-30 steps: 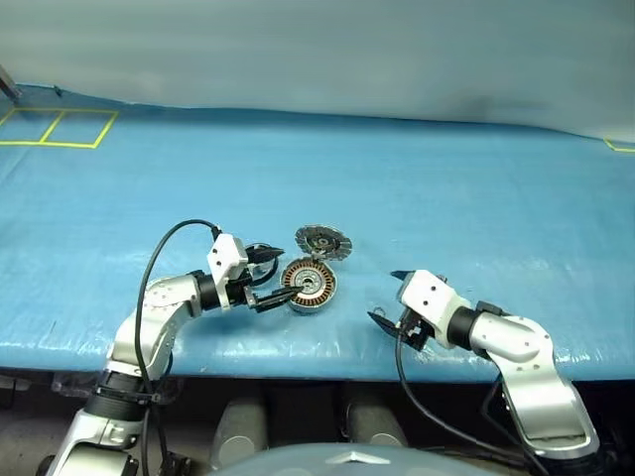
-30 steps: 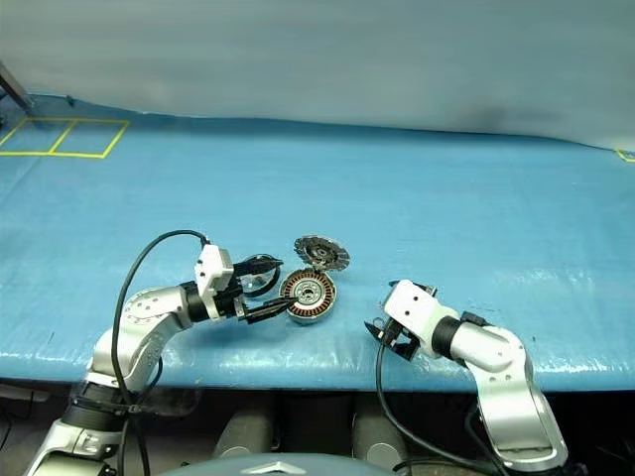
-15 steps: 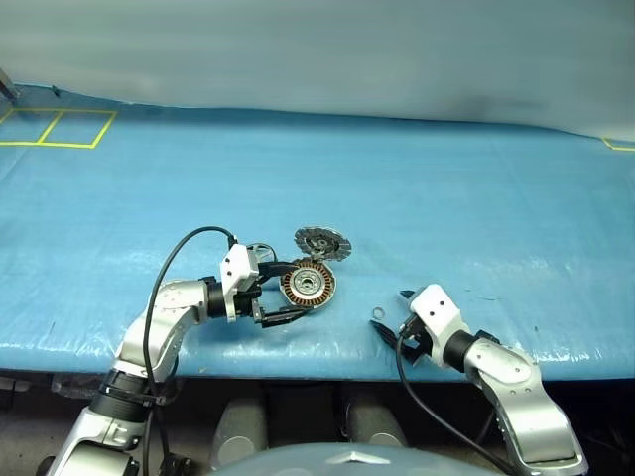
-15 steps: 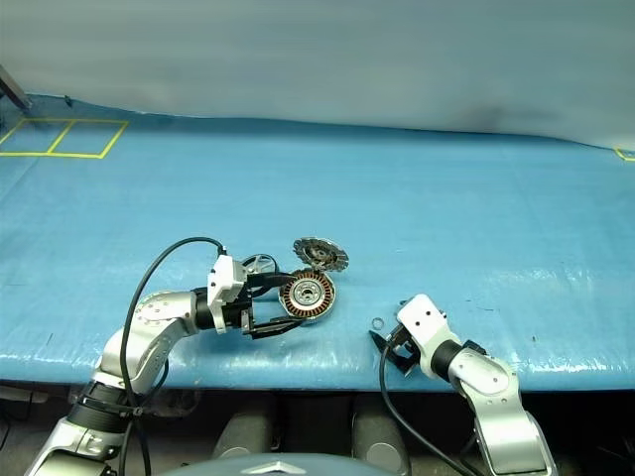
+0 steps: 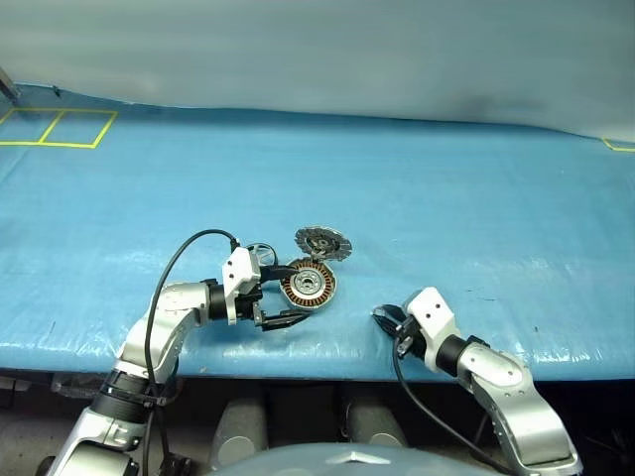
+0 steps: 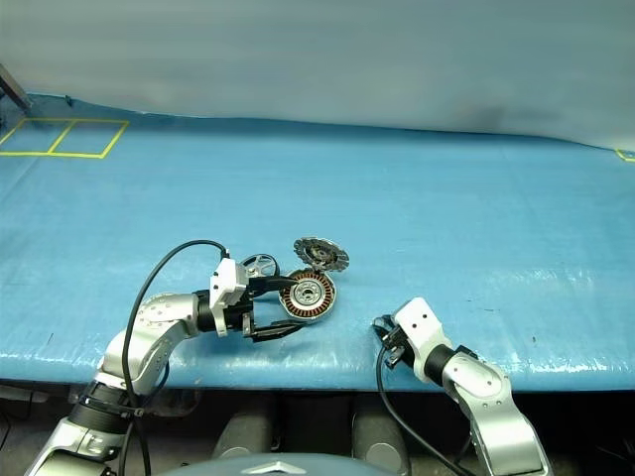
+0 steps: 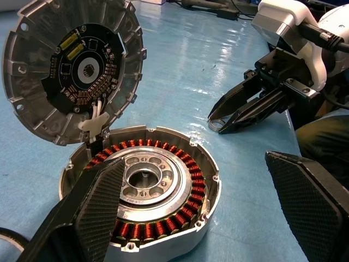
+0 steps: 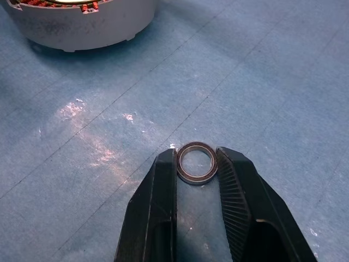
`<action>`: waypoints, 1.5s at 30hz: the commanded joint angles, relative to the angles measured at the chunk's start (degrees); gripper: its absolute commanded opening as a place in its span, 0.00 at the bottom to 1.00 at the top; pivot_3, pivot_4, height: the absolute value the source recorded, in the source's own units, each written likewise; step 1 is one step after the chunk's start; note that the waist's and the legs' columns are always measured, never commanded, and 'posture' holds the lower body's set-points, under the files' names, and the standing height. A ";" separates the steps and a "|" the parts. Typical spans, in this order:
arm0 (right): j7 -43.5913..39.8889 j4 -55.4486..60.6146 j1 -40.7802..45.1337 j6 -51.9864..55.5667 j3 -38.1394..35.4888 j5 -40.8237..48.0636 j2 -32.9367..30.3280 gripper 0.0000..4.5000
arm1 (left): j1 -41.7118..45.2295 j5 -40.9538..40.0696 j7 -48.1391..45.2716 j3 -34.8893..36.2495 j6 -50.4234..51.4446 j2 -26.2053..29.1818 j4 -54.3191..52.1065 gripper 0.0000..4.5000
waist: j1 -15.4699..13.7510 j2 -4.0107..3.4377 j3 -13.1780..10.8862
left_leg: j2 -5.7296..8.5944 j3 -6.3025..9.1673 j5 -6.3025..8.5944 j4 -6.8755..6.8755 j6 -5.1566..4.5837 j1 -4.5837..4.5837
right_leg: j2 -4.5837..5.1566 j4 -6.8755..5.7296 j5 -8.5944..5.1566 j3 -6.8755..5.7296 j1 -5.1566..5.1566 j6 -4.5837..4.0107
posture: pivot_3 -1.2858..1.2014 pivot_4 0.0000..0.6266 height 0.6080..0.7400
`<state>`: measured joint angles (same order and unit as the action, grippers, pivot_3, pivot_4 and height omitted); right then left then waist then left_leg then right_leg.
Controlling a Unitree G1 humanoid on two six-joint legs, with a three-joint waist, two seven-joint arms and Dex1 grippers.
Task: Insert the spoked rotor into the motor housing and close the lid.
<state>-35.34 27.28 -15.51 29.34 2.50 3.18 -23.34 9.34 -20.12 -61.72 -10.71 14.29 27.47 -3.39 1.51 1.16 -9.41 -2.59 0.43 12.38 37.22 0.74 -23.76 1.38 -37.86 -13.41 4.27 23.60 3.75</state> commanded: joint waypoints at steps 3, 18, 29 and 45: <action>1.05 0.76 -0.02 1.05 0.46 0.82 -1.56 0.16 | -0.03 0.47 -0.14 0.08 -1.38 0.18 -0.18 1.00 | -0.01 0.01 0.00 | 0.00 0.00 0.00 0.00 0.00 0.00 | 0.00 0.00 0.00 0.00 -0.01 0.00 | 0.52 0.24 1.00; -5.01 6.37 16.32 3.42 10.65 8.36 -2.01 0.16 | -1.59 0.93 2.66 2.81 -4.14 -0.38 1.24 1.00 | 0.07 0.00 -0.01 | 0.00 0.04 0.00 -0.04 -0.01 -0.05 | -0.01 0.05 0.00 -0.02 0.03 0.00 | 0.52 0.24 1.00; -4.92 -6.25 26.12 0.71 15.31 6.55 -0.03 0.16 | -2.18 0.68 5.31 4.75 -5.39 -0.34 0.65 1.00 | 0.10 0.01 -0.01 | 0.00 0.04 0.00 -0.03 -0.01 -0.04 | -0.02 0.03 0.01 -0.04 0.02 0.01 | 0.52 0.24 1.00; -4.47 -12.26 29.13 -1.43 16.78 6.01 2.38 0.16 | -2.83 0.70 6.26 4.94 -5.20 0.22 -0.39 1.00 | 0.22 0.01 -0.01 | 0.00 0.04 0.00 -0.04 -0.01 -0.04 | -0.03 0.03 0.02 -0.03 0.02 0.01 | 0.52 0.24 1.00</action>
<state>-39.86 14.27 12.69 29.18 19.80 9.30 -21.31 6.53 -18.98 -55.55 -7.12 9.67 27.29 -1.86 1.73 1.17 -9.42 -2.59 0.47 12.38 37.18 0.73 -23.80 1.35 -37.84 -13.40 4.24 23.62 3.76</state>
